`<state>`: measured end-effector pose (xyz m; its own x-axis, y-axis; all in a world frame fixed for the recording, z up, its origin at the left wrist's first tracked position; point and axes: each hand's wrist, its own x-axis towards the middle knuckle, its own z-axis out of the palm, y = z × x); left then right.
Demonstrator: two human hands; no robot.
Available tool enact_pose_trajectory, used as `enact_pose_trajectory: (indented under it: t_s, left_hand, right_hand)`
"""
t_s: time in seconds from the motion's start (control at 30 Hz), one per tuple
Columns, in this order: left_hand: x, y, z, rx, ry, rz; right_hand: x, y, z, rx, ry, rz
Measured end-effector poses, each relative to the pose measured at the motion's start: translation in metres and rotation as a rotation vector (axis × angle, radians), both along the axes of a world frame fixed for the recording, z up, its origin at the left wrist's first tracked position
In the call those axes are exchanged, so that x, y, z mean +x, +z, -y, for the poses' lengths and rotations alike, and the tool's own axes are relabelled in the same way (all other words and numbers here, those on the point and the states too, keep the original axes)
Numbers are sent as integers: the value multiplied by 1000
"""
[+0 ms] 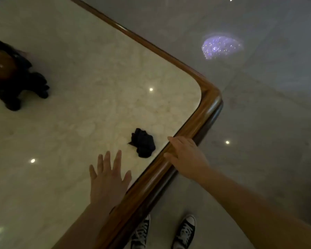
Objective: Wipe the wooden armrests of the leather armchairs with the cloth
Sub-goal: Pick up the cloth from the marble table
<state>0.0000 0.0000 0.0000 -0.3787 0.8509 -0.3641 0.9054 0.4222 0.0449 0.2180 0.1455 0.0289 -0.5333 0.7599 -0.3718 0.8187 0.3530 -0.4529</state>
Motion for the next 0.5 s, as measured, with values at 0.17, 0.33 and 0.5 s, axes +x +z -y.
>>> enact_pose_trajectory:
  t_s: [0.17, 0.33, 0.5]
  left_hand:
    - [-30, -67, -18, 73, -1, 14]
    - [-42, -133, -41, 106, 27, 2]
    - [-47, -182, -51, 93, 74, -11]
  right_hand:
    - [-51, -68, -4, -14, -54, -52]
    - [-99, -130, -8, 82, -31, -36]
    - [-125, -174, -17, 235, 93, -25]
